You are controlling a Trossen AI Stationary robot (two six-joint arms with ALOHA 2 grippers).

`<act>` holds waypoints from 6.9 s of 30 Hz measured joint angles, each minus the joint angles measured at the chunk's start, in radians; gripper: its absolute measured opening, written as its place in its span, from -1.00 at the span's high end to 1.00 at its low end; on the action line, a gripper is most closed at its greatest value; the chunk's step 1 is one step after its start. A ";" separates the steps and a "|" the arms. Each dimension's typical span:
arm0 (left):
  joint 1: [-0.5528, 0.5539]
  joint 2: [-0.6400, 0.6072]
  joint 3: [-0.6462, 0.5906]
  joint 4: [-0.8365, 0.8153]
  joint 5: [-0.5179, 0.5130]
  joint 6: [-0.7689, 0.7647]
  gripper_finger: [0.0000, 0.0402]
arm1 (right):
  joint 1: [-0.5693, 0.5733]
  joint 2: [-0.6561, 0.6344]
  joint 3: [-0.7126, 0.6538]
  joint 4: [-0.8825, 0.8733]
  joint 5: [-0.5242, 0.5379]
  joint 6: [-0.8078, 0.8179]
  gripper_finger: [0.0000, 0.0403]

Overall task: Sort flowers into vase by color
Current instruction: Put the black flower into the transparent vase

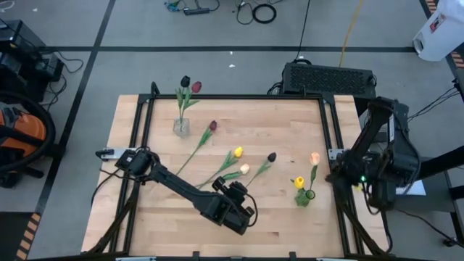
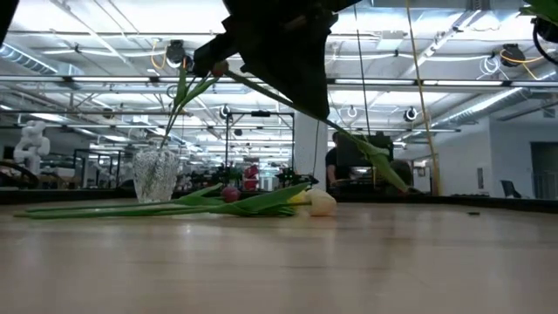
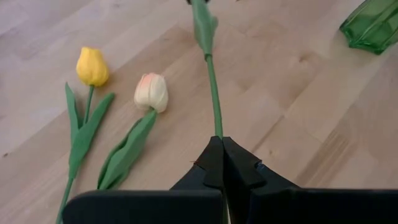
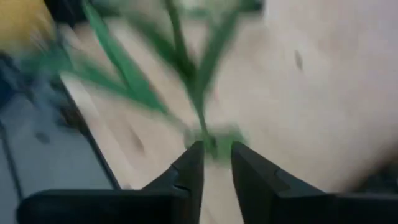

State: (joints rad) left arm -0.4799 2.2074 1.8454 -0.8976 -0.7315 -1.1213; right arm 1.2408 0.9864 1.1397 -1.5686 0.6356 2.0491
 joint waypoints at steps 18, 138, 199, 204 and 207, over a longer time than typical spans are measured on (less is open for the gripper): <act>0.008 0.000 0.000 -0.003 -0.034 0.028 1.00 | -0.090 -0.032 0.388 0.143 0.463 -0.587 1.00; 0.366 0.296 0.130 0.494 0.407 0.563 0.93 | -0.344 0.070 0.439 0.409 0.248 -1.179 1.00; 0.430 -1.177 -1.602 2.407 0.114 1.633 0.96 | -0.815 0.222 0.439 0.678 0.247 -1.490 1.00; 0.528 -1.279 -1.745 2.465 0.136 1.577 0.95 | -0.858 0.244 0.439 0.677 0.193 -1.496 1.00; 0.600 -1.296 -1.755 2.448 0.205 1.547 0.95 | -0.889 0.250 0.439 0.675 0.192 -1.497 1.00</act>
State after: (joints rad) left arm 0.1198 0.9115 0.0902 1.5502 -0.5266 0.4259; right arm 0.3517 1.2362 1.5784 -0.8932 0.8277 0.5526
